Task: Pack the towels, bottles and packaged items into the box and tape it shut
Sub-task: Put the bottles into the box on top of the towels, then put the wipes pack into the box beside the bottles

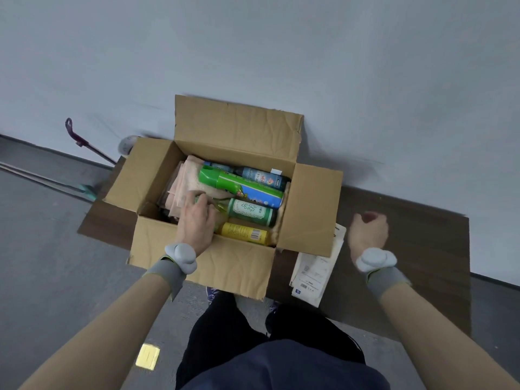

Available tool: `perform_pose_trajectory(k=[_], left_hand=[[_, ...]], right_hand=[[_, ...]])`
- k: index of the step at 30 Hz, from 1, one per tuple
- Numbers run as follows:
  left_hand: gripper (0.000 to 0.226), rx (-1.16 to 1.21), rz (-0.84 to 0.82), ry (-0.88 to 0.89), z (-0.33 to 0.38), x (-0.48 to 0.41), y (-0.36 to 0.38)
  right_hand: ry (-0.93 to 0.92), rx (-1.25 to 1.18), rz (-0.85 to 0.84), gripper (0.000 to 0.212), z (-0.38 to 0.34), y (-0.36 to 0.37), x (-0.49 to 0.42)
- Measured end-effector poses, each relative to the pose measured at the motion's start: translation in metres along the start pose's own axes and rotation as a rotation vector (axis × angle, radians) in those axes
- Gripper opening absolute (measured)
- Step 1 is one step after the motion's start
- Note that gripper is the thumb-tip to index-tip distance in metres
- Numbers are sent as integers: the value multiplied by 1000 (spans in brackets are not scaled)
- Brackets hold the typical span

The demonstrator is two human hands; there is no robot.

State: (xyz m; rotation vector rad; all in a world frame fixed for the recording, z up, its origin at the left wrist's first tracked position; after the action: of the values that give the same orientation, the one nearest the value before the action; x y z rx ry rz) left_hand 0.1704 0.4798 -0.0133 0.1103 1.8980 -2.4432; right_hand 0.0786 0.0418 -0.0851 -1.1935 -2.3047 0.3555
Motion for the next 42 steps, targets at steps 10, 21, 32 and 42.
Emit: perform_pose_trajectory(k=[10, 21, 32, 42], left_hand=[[13, -113, 355, -249, -101, -12, -69], [23, -23, 220, -427, -292, -46, -67], [37, 220, -482, -599, -303, -30, 80], [43, 278, -526, -876, -302, -33, 105]], right_hand=[[-506, -183, -100, 13, -192, 59, 68], [-474, 80, -461, 3, -174, 245, 221], [-341, 277, -538, 3, -122, 294, 277], [-192, 286, -548, 7, -88, 284, 282]])
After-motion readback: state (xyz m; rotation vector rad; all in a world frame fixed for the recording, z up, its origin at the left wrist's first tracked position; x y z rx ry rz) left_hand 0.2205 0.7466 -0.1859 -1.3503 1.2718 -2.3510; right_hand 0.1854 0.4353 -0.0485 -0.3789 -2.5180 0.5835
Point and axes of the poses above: each hand's wrist, its own x-axis away from the middle knuckle, its own y-axis out of the palm, z = x × y, the point moved 10 cm from there along -x, towards the middle knuckle, and after that the axes turned 13 degrees about -x, right-handed, at the moved point
